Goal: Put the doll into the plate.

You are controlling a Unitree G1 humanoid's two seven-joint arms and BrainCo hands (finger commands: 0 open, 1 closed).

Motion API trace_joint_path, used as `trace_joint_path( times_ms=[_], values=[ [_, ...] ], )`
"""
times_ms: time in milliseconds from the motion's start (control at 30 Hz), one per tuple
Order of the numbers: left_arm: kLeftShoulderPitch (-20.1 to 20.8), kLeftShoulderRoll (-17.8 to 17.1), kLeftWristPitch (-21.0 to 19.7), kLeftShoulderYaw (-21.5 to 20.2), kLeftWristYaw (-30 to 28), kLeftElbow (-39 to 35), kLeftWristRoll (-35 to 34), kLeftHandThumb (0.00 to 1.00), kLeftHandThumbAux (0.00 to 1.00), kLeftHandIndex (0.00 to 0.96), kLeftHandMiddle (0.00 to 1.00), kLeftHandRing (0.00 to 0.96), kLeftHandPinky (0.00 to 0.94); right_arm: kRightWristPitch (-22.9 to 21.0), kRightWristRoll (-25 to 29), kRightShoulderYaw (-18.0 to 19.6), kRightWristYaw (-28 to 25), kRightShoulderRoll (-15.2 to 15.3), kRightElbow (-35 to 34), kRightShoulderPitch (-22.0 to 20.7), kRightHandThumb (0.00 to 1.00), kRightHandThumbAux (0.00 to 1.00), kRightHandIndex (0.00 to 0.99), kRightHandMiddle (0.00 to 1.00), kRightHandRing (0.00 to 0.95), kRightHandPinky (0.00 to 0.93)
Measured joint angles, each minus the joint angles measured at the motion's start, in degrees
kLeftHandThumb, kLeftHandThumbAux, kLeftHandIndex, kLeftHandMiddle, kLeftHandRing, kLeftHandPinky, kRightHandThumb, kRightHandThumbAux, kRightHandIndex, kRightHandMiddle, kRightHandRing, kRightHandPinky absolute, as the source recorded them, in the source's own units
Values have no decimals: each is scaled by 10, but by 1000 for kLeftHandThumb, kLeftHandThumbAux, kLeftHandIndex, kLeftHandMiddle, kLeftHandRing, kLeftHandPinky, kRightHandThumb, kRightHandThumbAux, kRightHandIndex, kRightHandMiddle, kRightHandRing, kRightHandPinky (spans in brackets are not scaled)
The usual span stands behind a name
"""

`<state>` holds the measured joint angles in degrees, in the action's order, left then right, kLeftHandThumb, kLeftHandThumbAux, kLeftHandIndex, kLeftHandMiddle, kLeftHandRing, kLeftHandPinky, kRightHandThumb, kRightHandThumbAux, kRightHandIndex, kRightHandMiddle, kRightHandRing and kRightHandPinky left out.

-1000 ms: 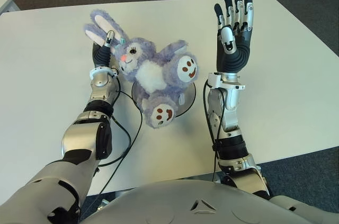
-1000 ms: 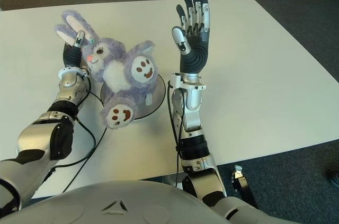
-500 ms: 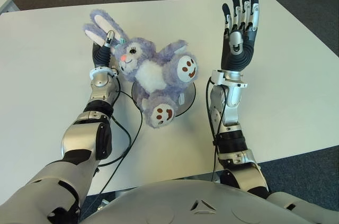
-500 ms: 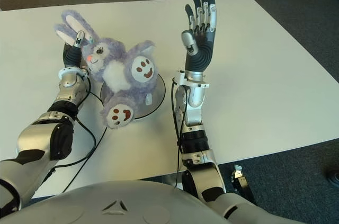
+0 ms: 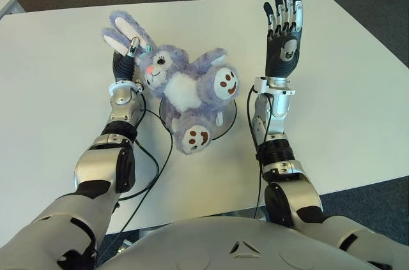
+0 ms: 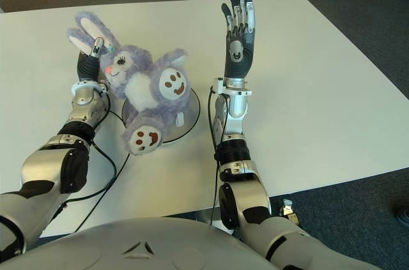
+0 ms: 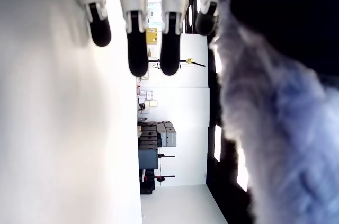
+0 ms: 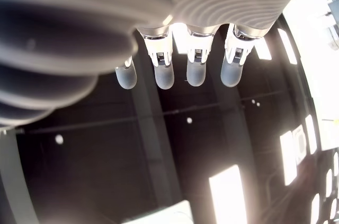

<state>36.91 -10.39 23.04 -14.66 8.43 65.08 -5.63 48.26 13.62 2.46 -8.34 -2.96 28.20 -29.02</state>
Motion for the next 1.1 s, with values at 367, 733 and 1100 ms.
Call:
trace_joint_path(
  times_ms=[367,733,1100],
  values=[
    [0,-1,-1,0,2,0,1,0,379,91,262,270,196,25,-27,25,-2,16,85,-42,7,360,0,0,0,0],
    [1,-1,-1,0,2,1,1,0,369,80,250,271,201,34,-29,49,3,16,205,-109,0,375,0,0,0,0],
    [2,0,-1,0,2,1,1,0,373,79,245,253,193,57,-71,53,15,32,297,-153,0,421,0,0,0,0]
  ],
)
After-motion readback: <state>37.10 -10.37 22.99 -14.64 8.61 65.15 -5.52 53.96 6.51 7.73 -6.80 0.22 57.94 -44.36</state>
